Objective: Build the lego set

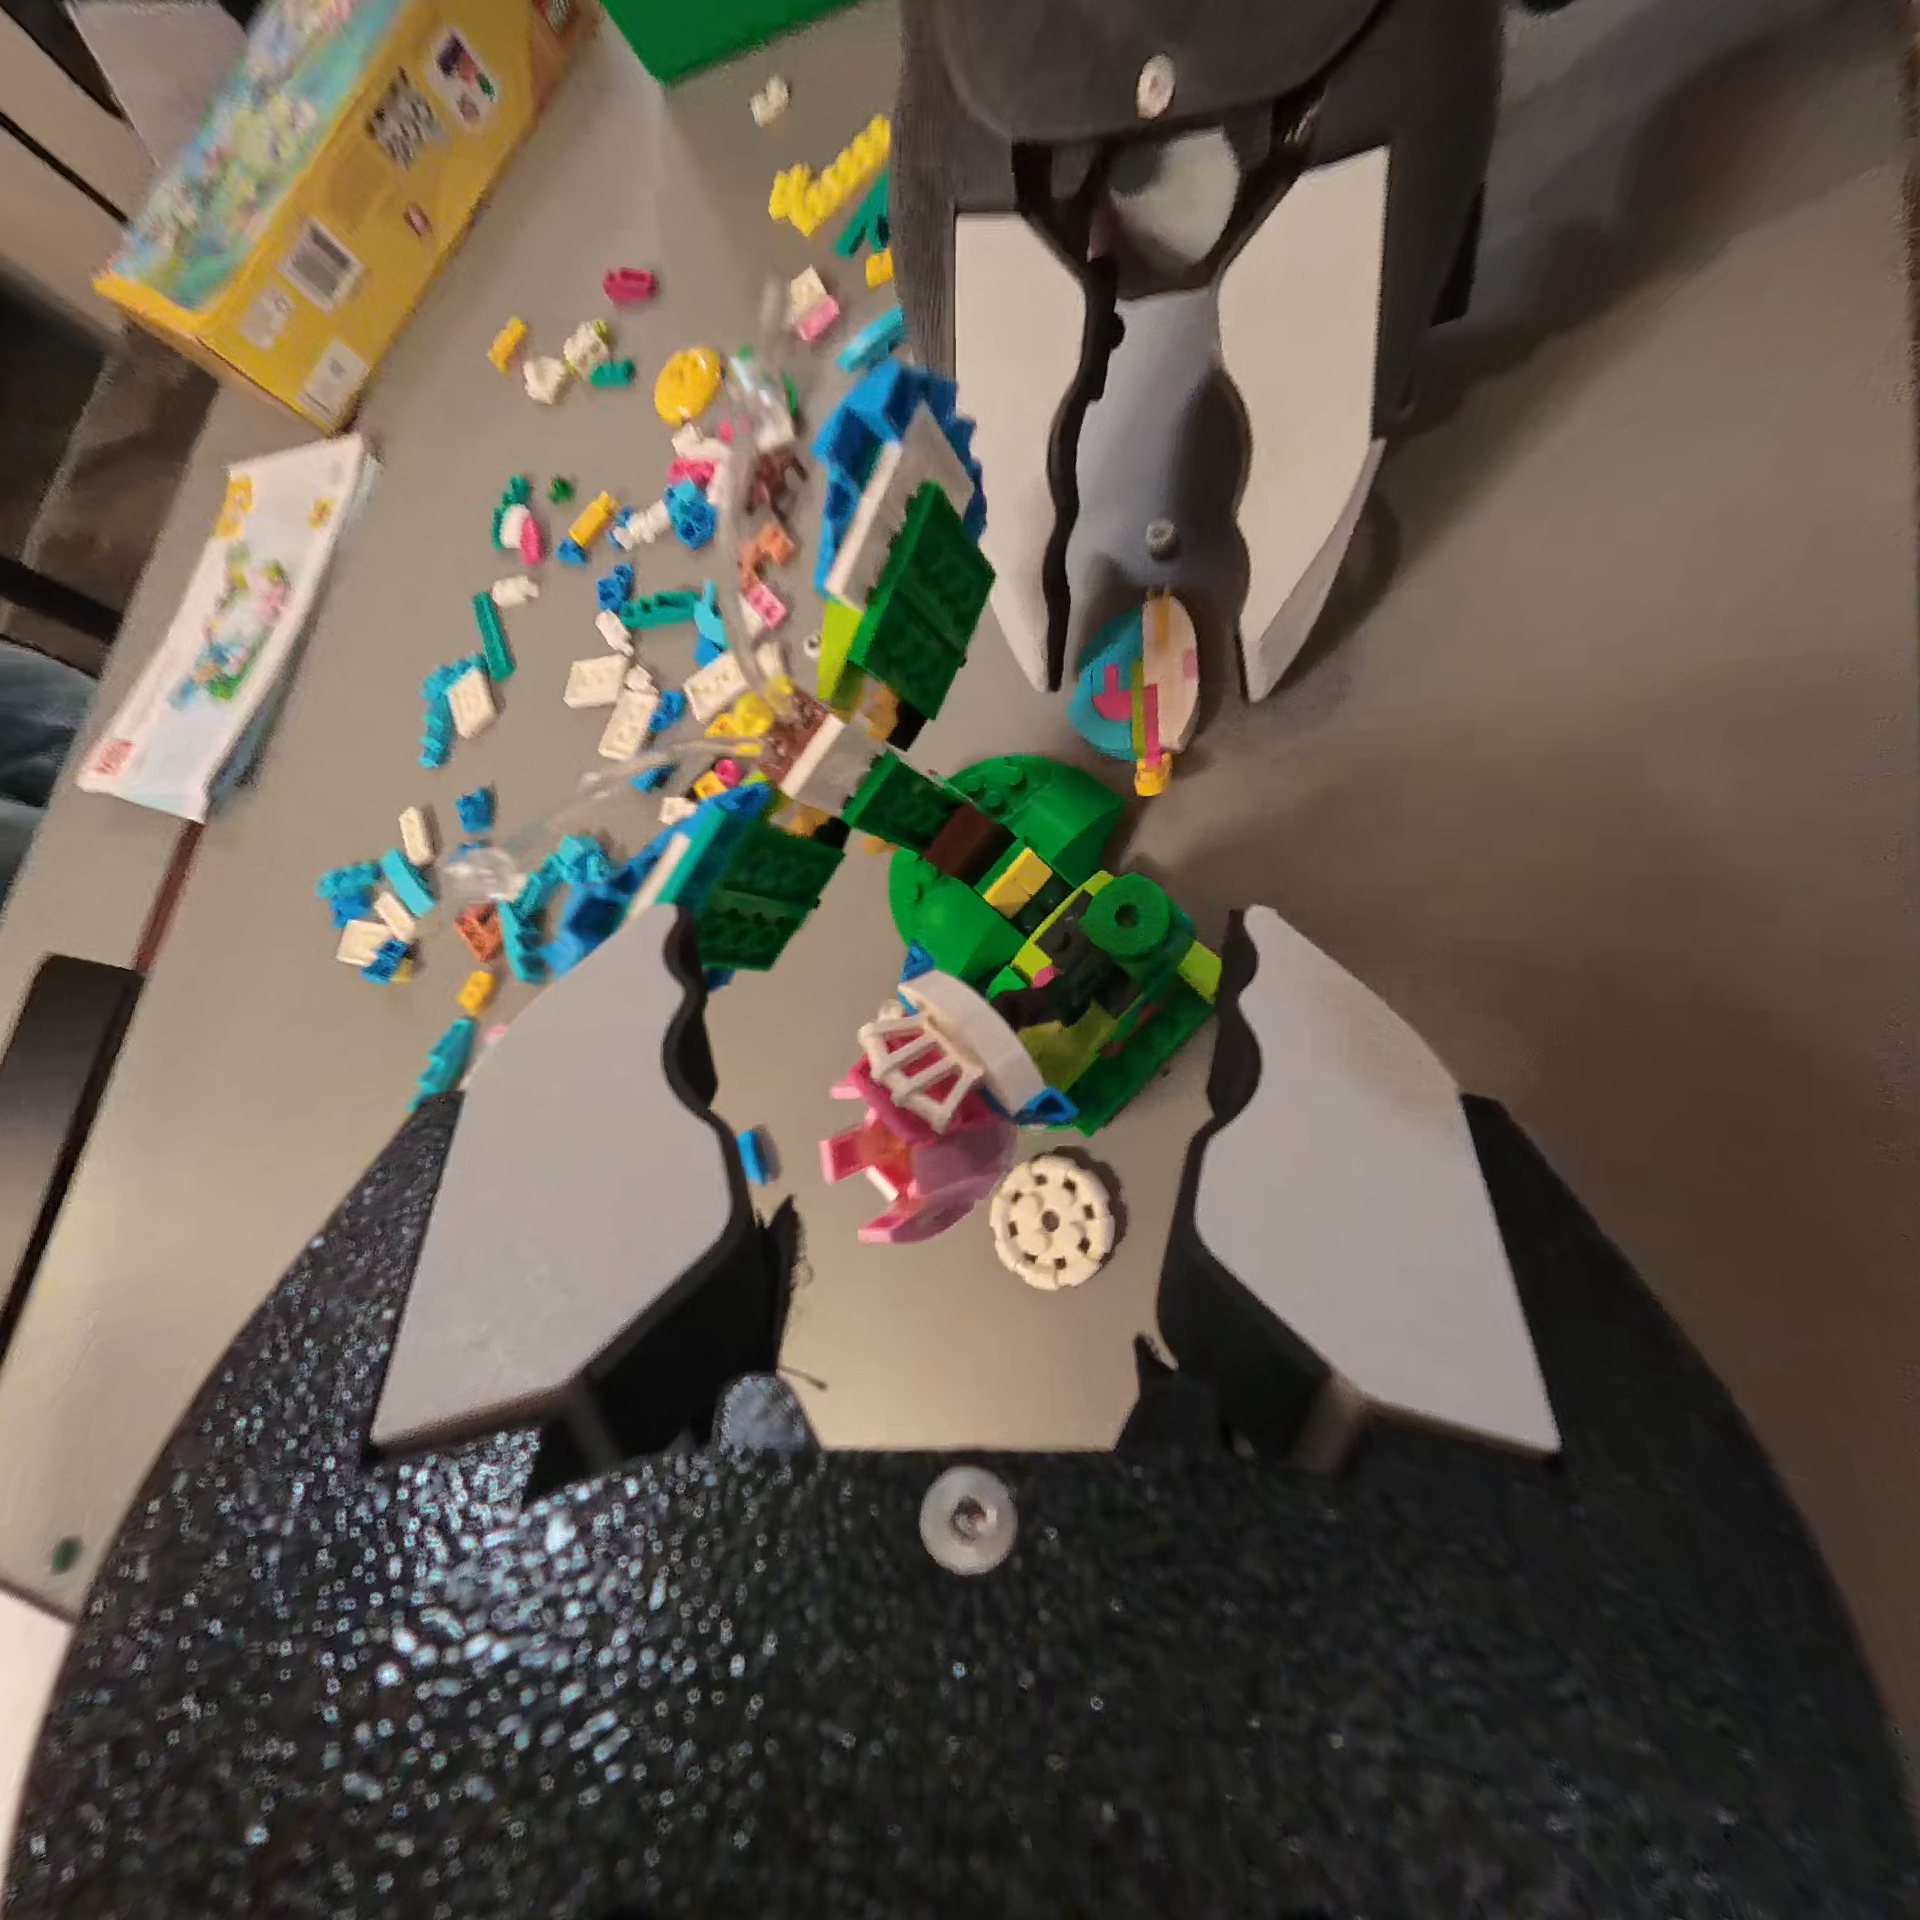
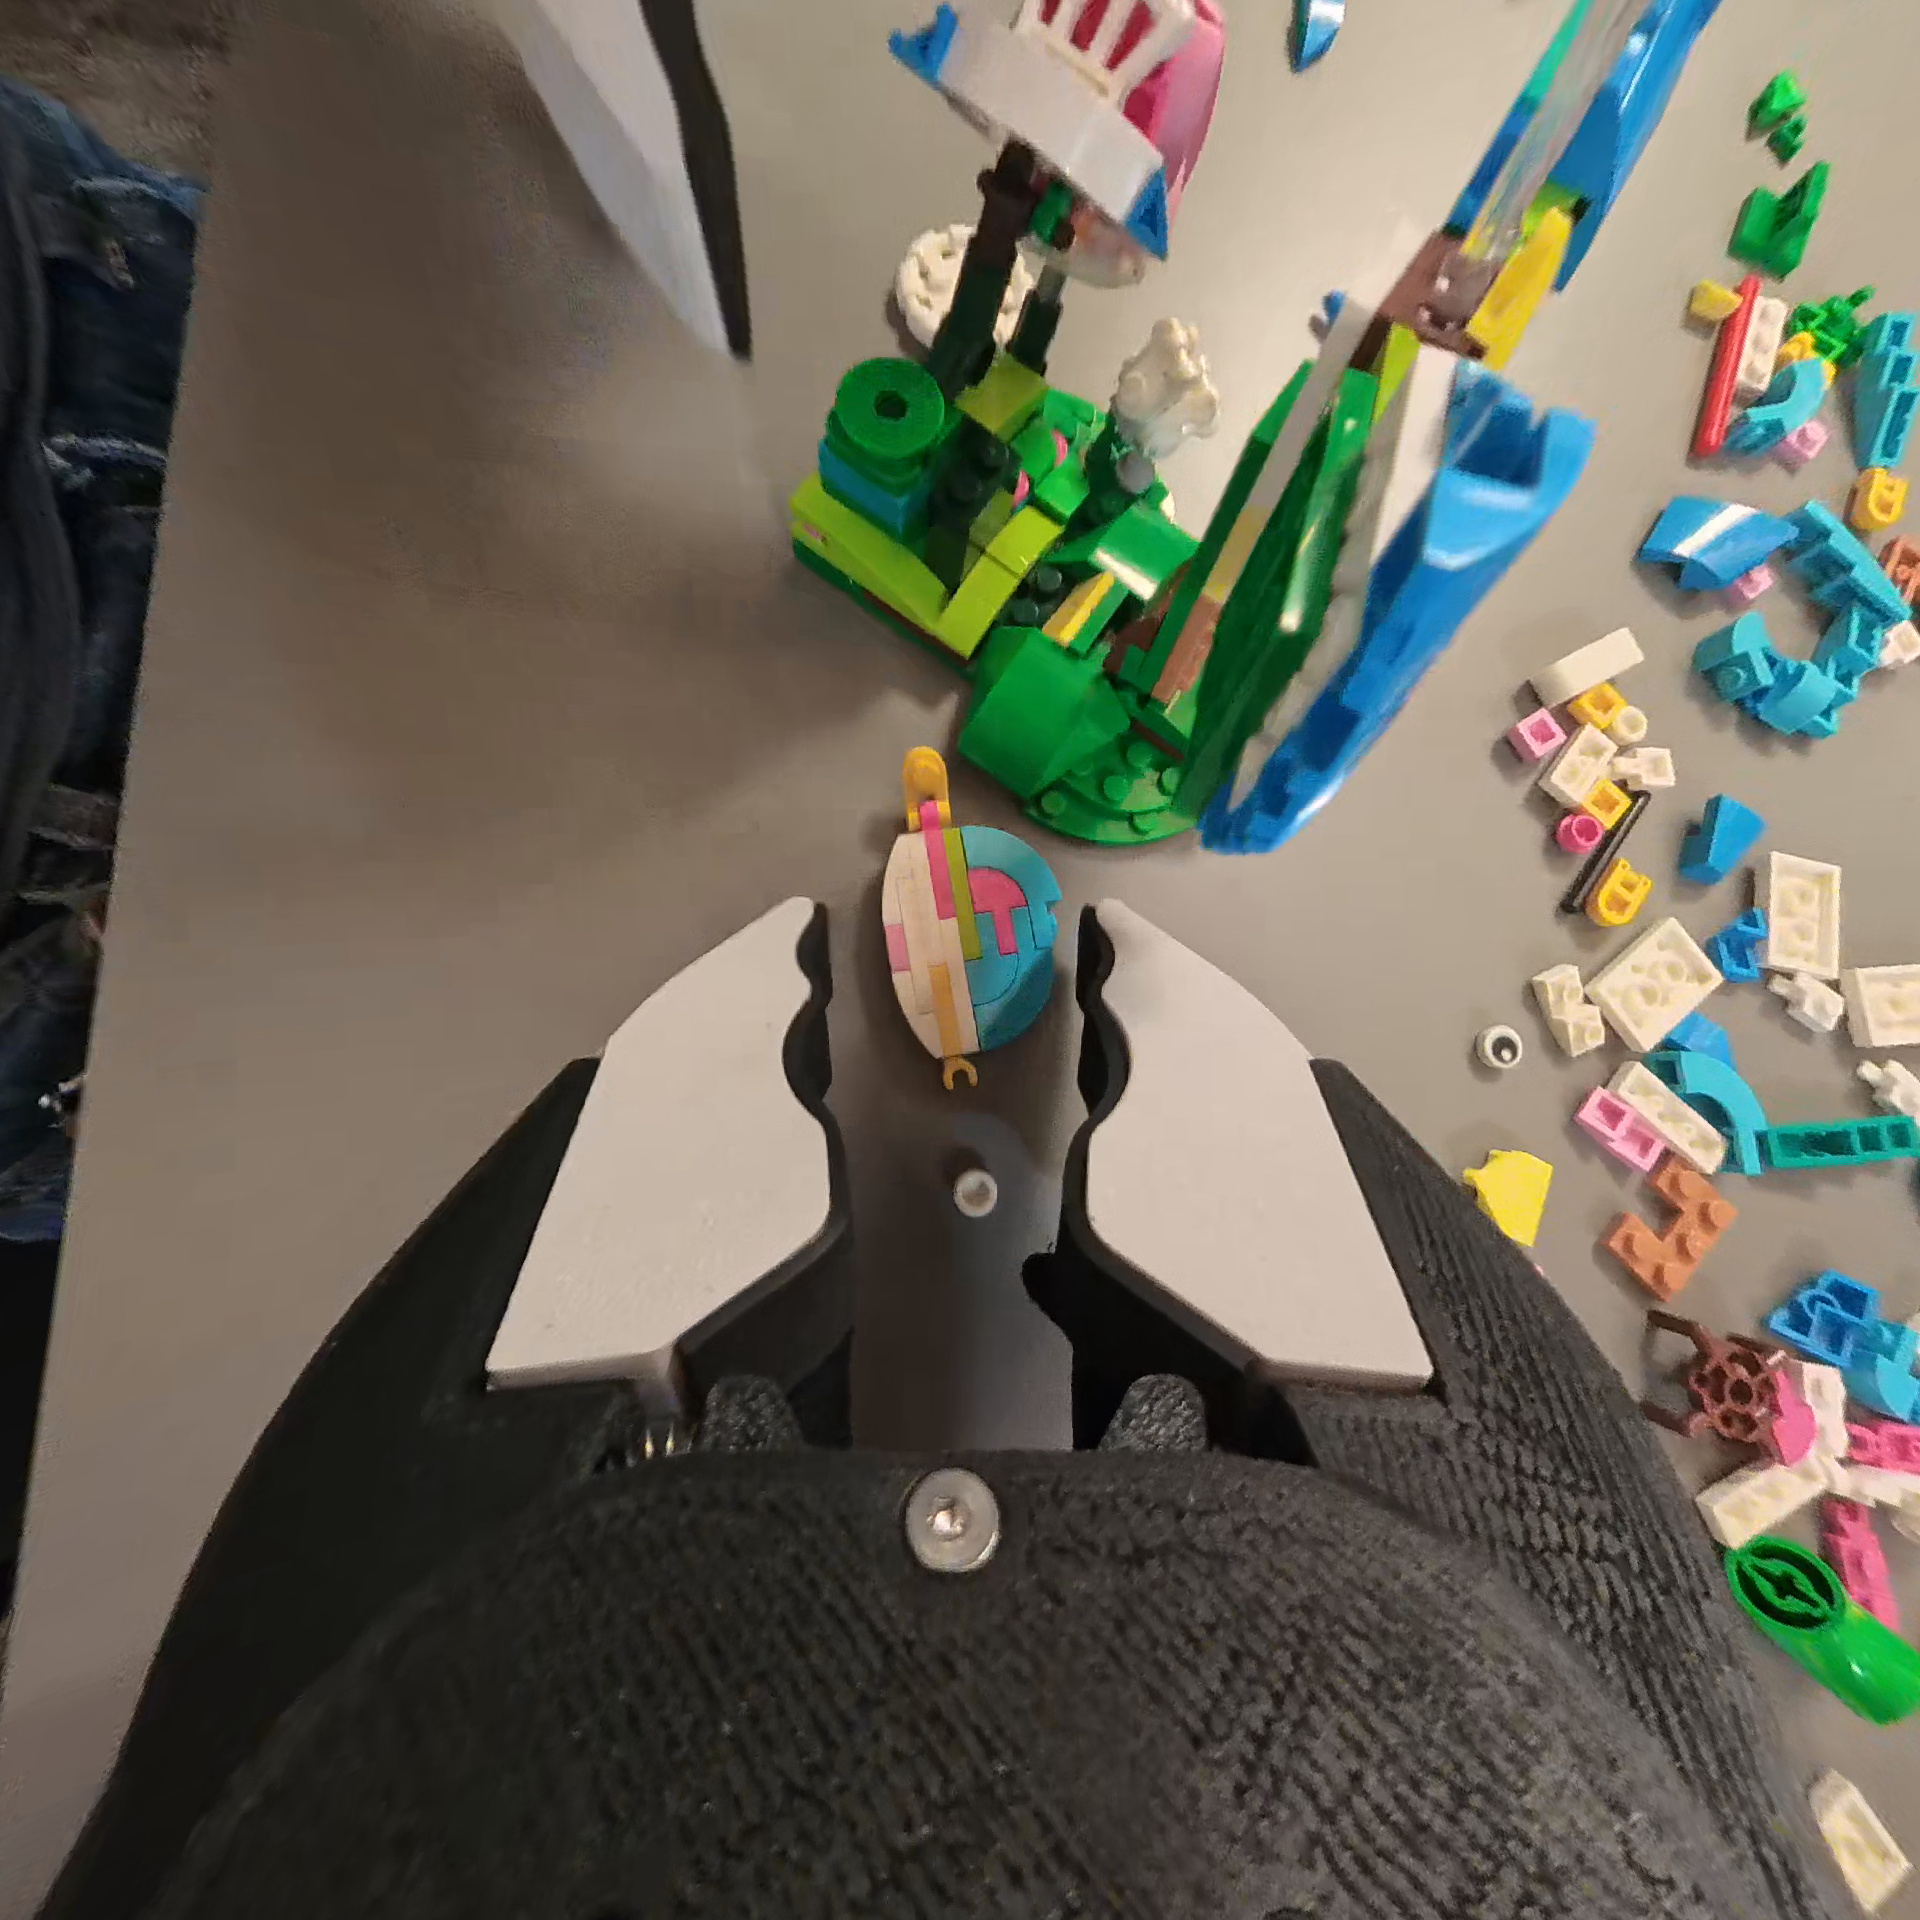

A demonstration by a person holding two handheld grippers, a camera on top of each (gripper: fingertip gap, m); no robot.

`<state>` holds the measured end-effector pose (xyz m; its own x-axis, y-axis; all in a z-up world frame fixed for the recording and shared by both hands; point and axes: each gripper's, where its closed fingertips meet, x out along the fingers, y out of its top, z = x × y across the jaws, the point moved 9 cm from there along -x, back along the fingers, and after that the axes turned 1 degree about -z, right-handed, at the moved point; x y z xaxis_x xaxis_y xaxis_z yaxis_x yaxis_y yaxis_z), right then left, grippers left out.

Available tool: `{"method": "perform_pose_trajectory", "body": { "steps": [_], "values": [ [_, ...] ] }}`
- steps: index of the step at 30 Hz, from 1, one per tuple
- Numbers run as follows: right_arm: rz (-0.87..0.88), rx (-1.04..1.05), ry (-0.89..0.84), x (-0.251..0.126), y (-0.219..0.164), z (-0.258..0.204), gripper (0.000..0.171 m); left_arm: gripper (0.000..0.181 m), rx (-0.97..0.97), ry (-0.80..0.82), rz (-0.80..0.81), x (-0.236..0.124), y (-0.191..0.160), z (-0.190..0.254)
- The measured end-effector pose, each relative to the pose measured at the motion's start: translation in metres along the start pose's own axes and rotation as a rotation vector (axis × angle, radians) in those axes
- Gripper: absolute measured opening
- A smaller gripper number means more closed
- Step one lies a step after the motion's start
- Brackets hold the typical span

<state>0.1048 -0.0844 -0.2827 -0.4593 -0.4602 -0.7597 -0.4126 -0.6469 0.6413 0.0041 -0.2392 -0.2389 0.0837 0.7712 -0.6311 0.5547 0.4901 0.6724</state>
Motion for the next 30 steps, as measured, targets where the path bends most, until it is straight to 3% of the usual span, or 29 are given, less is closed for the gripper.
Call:
{"method": "perform_pose_trajectory", "body": {
  "steps": [6, 12, 17, 21, 30],
  "values": [
    [-0.035, 0.028, 0.111, -0.009, 0.003, -0.016, 0.042, 0.097, -0.083, 0.088, -0.096, 0.009, -0.018, -0.017],
    [-0.015, 0.048, 0.057, -0.032, 0.006, -0.009, 0.043, 0.089, -0.255, 0.255, -0.161, -0.002, -0.05, -0.055],
    [0.094, 0.111, -0.019, -0.023, 0.002, 0.023, 0.043, 0.093, -0.384, 0.072, 0.019, -0.013, -0.04, -0.043],
    [0.128, 0.145, 0.022, -0.011, 0.003, 0.047, 0.043, 0.101, -0.353, 0.014, 0.008, -0.002, -0.026, -0.024],
    [0.109, 0.159, 0.134, 0.002, -0.002, 0.059, 0.043, 0.12, -0.258, 0.141, -0.094, 0.043, -0.01, -0.004]
  ]
}}
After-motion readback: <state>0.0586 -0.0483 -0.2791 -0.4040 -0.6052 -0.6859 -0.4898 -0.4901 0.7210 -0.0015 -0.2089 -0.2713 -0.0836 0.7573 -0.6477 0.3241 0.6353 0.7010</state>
